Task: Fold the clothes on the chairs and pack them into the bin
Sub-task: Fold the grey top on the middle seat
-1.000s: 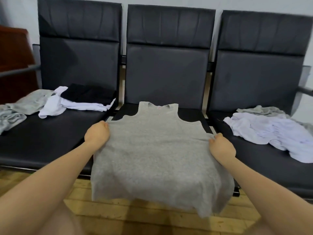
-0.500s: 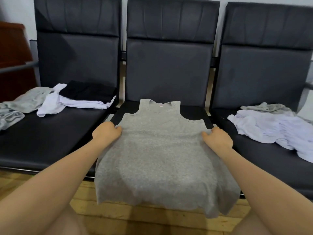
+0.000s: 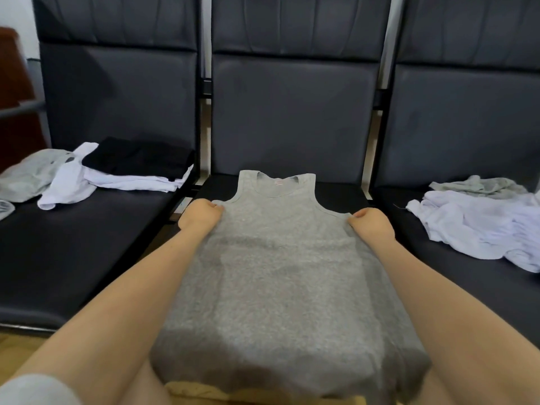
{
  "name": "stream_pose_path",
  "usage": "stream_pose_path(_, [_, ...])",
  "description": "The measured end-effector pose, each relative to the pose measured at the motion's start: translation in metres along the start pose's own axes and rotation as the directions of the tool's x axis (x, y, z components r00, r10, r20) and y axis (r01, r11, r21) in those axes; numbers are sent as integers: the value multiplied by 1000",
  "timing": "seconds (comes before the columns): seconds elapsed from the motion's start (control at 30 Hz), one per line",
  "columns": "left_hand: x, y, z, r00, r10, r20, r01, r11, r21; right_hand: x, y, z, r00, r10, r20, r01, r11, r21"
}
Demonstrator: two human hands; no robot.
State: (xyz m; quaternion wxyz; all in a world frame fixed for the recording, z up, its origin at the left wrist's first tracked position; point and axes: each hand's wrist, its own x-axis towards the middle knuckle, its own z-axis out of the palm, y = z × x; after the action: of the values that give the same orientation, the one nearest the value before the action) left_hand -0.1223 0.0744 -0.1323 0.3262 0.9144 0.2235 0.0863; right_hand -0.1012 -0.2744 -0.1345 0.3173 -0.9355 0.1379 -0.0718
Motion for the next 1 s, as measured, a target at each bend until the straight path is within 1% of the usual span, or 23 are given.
stream_pose_path(0.07, [4,1,1,999,13,-53,-17,997,-76,6,7,-1,999,-9,-53,12,999,42])
stream_pose_path(0.13, [9,-3,-3,988,6,-155,-34,984,-175,10,16,-6,990,37,-136,-15,987,162])
stream_pose_path(0.2, [12,-14,-7,972,6,-236,-44,986,-158,12,23,-9,976,121,-179,-67,958,280])
stream_pose_path(0.27, [11,-22,-6,969,54,-242,-73,995,-68,12,27,-10,977,136,-167,-83,953,290])
stream_pose_path(0.33, [8,-21,-2,973,106,-207,-105,994,13,11,27,-10,984,107,-142,-65,961,269])
stream_pose_path(0.43, [0,-12,3,976,145,-160,-134,988,81,5,20,-10,993,52,-106,-28,977,211])
stream_pose_path(0.47, [-3,-11,4,975,152,-159,-138,986,98,1,16,-9,994,19,-106,-2,988,152])
stream_pose_path(0.53, [-10,-11,5,970,147,-195,-130,986,100,-11,11,-8,985,-93,-145,86,995,-55])
stream_pose_path(0.6, [-14,-11,2,960,139,-245,-121,989,88,-22,5,-10,956,-228,-184,179,952,-247])
stream_pose_path(0.63, [-14,-11,0,952,150,-267,-130,987,90,-25,2,-11,942,-277,-188,219,935,-280])
stream_pose_path(0.67, [-13,-8,-3,942,171,-289,-151,984,92,-24,-3,-13,935,-306,-177,254,929,-268])
stream_pose_path(0.73, [-9,-3,-7,927,205,-314,-193,979,69,-18,-15,-17,953,-276,-124,262,958,-116])
stream_pose_path(0.8, [-2,7,-7,938,189,-290,-201,980,-12,-8,-31,-20,973,-226,-53,227,974,14])
stream_pose_path(0.9, [19,28,1,971,155,-181,-186,968,-168,15,-56,-16,978,-205,-39,207,976,73])
stream_pose_path(0.93, [28,35,4,978,162,-134,-184,967,-175,23,-63,-12,979,-199,-40,202,976,84])
stream_pose_path(1.0, [50,49,13,982,182,-44,-186,974,-133,41,-73,0,983,-180,-16,181,980,80])
